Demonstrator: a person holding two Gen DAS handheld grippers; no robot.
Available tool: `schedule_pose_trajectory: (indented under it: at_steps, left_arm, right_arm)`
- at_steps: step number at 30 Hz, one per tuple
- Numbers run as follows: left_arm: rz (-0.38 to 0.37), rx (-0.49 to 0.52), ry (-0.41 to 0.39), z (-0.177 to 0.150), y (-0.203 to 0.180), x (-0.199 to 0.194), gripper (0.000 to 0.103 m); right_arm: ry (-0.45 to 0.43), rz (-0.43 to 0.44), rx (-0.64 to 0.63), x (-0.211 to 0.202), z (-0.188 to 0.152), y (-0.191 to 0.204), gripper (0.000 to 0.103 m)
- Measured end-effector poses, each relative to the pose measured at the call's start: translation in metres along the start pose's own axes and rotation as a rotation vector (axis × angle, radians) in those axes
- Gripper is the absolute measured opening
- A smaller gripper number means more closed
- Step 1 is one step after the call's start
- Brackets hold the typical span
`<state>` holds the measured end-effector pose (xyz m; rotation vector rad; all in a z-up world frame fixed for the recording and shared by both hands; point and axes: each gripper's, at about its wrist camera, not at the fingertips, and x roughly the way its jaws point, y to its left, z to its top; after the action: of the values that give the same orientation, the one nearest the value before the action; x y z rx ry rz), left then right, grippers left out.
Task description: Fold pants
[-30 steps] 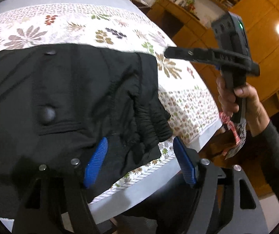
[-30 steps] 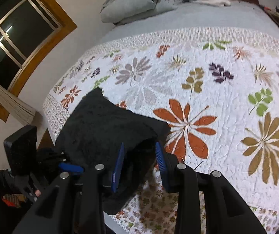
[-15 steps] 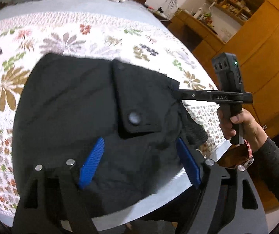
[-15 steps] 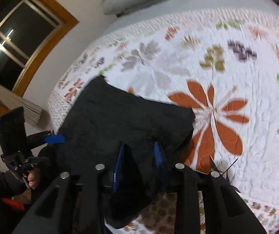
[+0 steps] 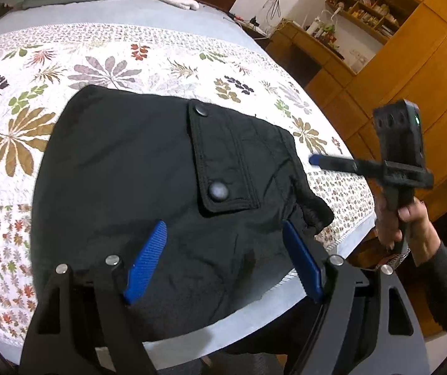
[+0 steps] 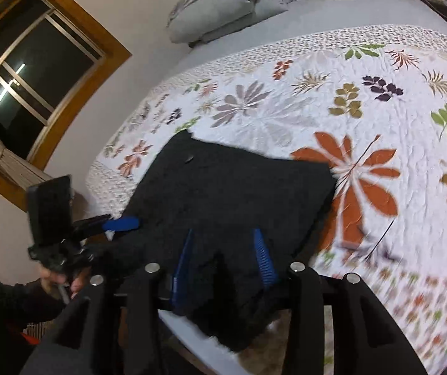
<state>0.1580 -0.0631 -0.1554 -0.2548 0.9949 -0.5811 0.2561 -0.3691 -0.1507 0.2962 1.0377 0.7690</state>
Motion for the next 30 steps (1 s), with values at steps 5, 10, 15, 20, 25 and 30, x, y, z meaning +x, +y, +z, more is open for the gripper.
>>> schedule_pose_trajectory:
  at_steps: [5, 10, 15, 20, 25, 30]
  left_arm:
    - [0.012, 0.019, -0.019, 0.002, 0.002, -0.012, 0.078]
    - [0.017, 0.025, -0.032, 0.013, 0.017, -0.017, 0.079]
    - [-0.037, -0.049, -0.020, 0.045, 0.062, -0.015, 0.083]
    - [-0.093, -0.117, 0.021, 0.076, 0.093, -0.002, 0.085]
    - [-0.180, -0.200, 0.082, 0.096, 0.118, 0.022, 0.087]
    - [-0.237, -0.282, 0.125, 0.103, 0.132, 0.036, 0.090]
  right_arm:
    - [0.006, 0.028, 0.008, 0.003, -0.025, 0.016, 0.042]
    - [0.044, 0.040, 0.064, 0.020, -0.043, 0.000, 0.040]
    - [0.040, 0.078, 0.078, 0.017, -0.041, -0.006, 0.042]
    - [0.011, 0.102, 0.057, 0.000, -0.045, 0.001, 0.044]
    - [0.027, 0.114, 0.042, 0.005, -0.058, 0.000, 0.043]
    - [0.053, 0.108, 0.061, 0.015, -0.067, -0.009, 0.041]
